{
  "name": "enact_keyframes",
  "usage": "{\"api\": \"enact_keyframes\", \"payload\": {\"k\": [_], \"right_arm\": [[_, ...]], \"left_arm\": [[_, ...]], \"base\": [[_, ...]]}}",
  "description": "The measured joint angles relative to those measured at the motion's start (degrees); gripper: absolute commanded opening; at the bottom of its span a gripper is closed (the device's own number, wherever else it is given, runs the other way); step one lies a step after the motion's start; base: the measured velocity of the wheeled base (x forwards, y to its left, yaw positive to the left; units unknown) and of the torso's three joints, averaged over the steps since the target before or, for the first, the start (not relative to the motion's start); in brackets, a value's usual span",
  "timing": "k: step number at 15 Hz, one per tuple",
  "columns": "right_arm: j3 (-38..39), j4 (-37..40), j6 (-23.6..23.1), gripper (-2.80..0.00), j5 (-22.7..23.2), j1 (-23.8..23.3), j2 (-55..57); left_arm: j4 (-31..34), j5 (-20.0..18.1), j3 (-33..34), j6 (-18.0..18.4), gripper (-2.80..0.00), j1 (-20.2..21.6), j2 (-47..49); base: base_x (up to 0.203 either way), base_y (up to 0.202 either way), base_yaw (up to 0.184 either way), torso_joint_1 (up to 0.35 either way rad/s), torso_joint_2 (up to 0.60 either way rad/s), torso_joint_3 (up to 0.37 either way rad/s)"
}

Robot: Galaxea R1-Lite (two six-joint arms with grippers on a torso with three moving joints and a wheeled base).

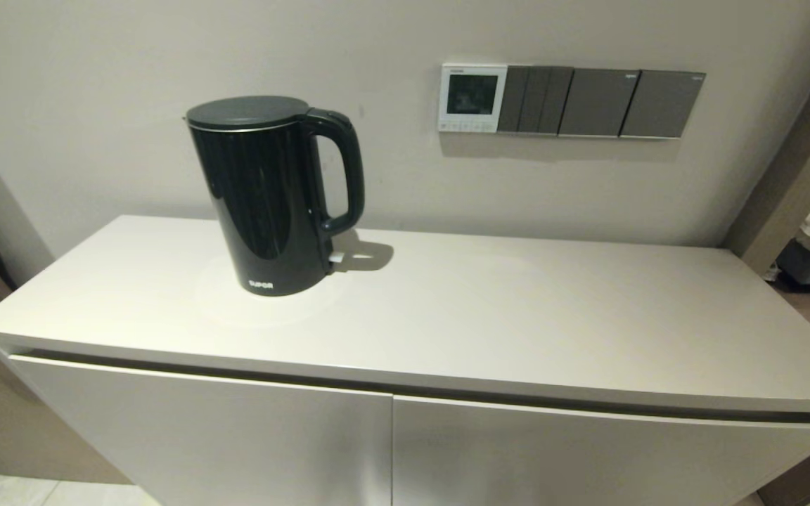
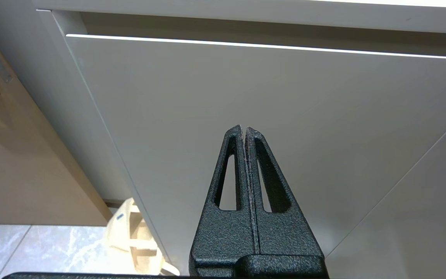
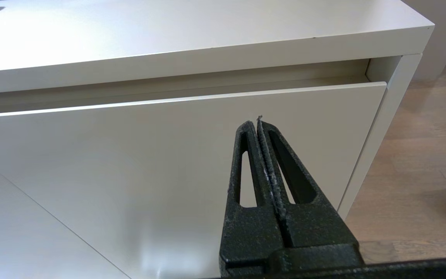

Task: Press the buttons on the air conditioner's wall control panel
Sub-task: Turn on the central air conditioner

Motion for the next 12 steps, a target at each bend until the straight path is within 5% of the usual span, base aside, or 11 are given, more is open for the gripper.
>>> {"api": "enact_keyframes", "payload": {"k": [12], "right_arm": [[0.0,-0.2,-0.8,-2.8,0.0,0.0,-0.1]], "left_arm": [[0.0,0.0,0.0,0.0,-2.8,0.0,0.0]], "base": [[0.0,0.0,0.0,0.0,0.0,0.0]]}}
